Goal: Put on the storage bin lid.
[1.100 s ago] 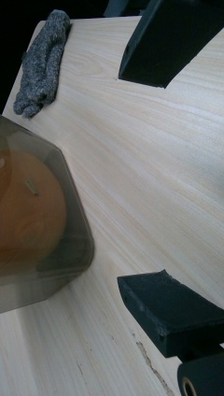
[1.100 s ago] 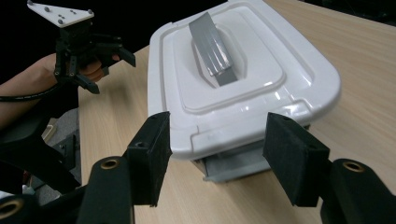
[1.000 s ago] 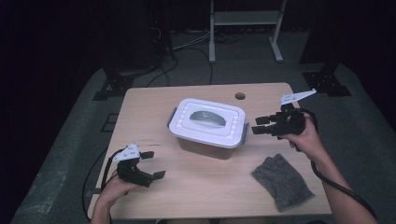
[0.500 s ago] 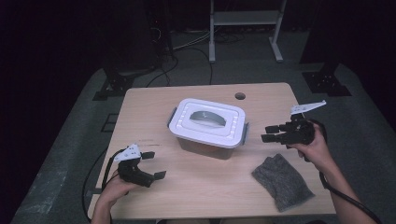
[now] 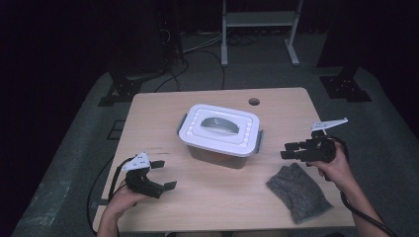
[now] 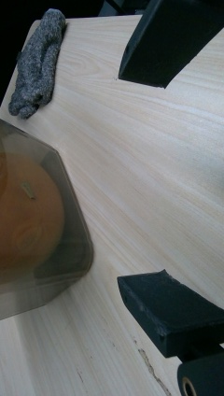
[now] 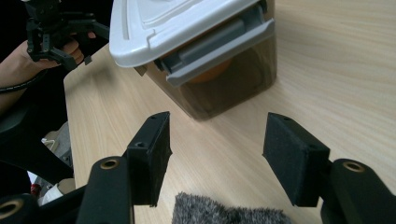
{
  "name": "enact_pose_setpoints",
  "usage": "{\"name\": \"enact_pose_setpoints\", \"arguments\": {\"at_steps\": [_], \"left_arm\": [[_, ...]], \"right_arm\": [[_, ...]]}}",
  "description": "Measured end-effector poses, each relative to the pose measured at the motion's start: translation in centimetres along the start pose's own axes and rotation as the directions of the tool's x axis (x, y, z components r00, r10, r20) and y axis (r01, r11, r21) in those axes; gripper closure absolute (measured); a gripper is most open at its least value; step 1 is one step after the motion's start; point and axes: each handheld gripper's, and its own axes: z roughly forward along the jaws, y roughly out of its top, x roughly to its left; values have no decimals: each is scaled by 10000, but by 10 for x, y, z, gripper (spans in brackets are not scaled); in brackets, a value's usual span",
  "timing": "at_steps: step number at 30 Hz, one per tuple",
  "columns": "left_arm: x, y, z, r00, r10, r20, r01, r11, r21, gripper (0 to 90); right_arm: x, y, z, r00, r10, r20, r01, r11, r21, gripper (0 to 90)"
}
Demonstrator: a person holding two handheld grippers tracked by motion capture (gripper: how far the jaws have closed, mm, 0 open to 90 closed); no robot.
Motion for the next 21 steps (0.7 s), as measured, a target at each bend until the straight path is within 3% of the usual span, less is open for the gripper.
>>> {"name": "enact_pose_setpoints", "arguments": {"at_steps": [21], "left_arm": [[0,-1,1,10000,-50,28,49,10000,52,28]], "right_arm": [[-3,-32,-2,9989,461,-26,-461,9989,-50,398]]}}
